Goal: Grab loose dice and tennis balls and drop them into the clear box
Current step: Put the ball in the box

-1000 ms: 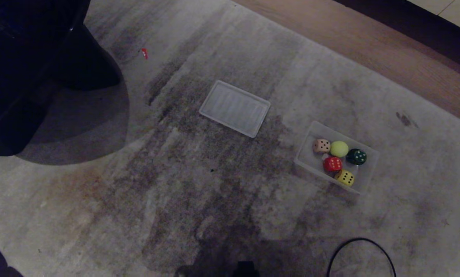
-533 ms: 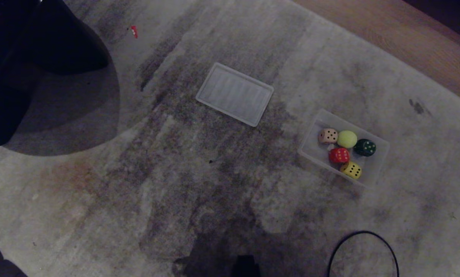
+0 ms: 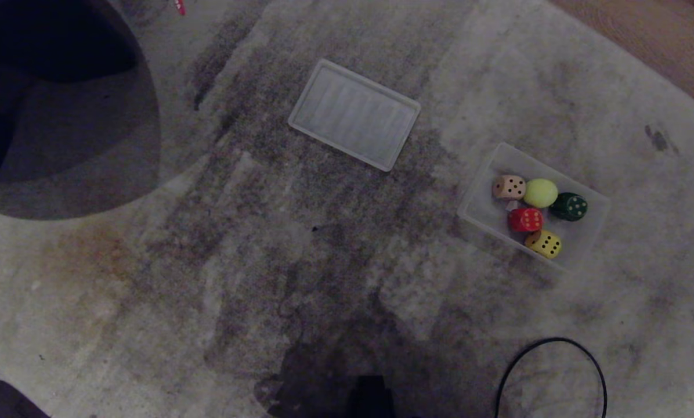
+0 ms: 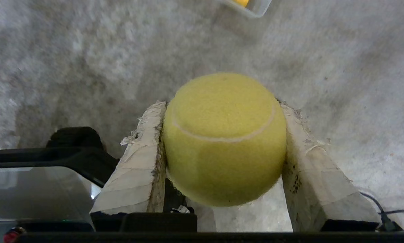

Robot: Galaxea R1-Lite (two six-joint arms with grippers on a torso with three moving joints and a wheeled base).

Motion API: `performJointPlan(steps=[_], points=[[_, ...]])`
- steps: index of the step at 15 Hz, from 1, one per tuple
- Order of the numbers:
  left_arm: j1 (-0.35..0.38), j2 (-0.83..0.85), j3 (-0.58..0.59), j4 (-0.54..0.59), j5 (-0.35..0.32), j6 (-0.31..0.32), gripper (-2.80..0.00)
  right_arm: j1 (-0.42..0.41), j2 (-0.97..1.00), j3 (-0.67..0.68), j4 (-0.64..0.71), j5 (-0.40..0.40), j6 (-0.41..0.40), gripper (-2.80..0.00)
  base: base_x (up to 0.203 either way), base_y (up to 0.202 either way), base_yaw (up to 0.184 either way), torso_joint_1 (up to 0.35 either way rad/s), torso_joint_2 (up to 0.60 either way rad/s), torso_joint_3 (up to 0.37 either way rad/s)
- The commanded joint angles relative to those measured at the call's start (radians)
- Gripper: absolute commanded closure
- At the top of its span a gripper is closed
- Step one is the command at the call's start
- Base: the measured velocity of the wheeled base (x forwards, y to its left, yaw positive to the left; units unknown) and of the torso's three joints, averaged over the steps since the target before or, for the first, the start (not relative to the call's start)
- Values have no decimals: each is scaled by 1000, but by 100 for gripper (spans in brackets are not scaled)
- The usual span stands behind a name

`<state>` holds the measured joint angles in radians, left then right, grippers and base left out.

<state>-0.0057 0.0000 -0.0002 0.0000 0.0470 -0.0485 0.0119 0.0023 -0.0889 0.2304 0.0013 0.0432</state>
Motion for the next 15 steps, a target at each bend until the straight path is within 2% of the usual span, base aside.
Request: performJointPlan(steps=[1, 15], points=[[0, 2, 2, 0, 1, -1, 0, 0, -1, 0, 1, 0, 0, 0, 0, 0, 0, 2, 5, -189], [0, 2, 2, 0, 1, -4, 0, 0, -1, 0, 1, 0, -4, 0, 0, 0, 0, 4, 2, -194]])
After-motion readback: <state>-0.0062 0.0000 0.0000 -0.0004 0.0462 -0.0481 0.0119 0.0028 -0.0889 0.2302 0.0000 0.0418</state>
